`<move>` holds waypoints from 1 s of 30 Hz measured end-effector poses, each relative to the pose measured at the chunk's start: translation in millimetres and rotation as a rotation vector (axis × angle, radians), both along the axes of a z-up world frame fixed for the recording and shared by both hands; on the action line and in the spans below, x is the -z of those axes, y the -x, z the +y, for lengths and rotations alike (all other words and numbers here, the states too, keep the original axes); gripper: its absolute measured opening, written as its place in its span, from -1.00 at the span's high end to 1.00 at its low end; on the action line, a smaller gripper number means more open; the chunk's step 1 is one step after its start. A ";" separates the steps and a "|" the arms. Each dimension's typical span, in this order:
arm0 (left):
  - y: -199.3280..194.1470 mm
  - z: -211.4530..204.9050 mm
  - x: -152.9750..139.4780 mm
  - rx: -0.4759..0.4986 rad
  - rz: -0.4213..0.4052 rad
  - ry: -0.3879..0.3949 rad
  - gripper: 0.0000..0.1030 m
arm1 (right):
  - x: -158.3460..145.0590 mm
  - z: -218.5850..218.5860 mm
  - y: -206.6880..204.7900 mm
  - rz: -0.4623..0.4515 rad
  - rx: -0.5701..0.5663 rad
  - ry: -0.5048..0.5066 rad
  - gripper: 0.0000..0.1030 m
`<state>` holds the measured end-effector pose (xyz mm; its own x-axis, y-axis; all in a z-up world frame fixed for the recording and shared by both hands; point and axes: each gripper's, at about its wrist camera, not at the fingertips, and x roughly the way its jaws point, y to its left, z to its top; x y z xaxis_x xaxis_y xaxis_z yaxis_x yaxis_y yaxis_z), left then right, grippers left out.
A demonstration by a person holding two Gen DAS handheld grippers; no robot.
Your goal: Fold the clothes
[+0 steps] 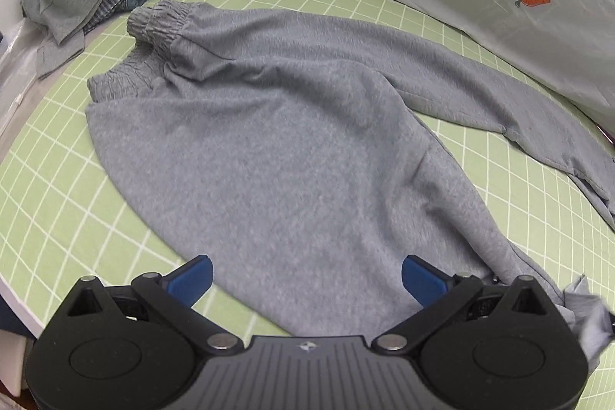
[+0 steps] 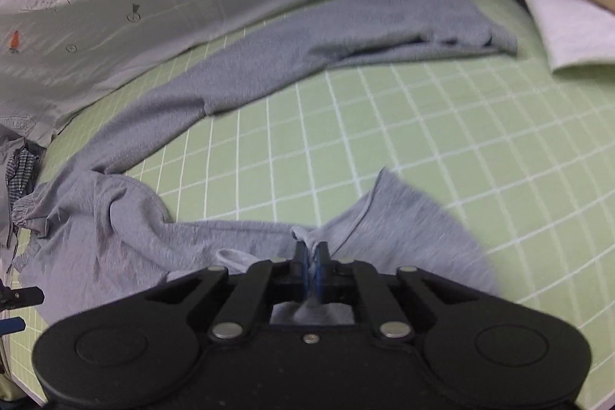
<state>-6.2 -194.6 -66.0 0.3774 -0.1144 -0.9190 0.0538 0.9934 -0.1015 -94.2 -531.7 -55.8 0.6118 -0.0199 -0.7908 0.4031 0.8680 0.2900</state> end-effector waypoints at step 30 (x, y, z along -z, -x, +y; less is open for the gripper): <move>58.9 -64.3 -6.3 -0.059 -0.001 -0.110 -1.00 | 87.9 -167.7 103.0 0.134 0.582 -0.043 -0.45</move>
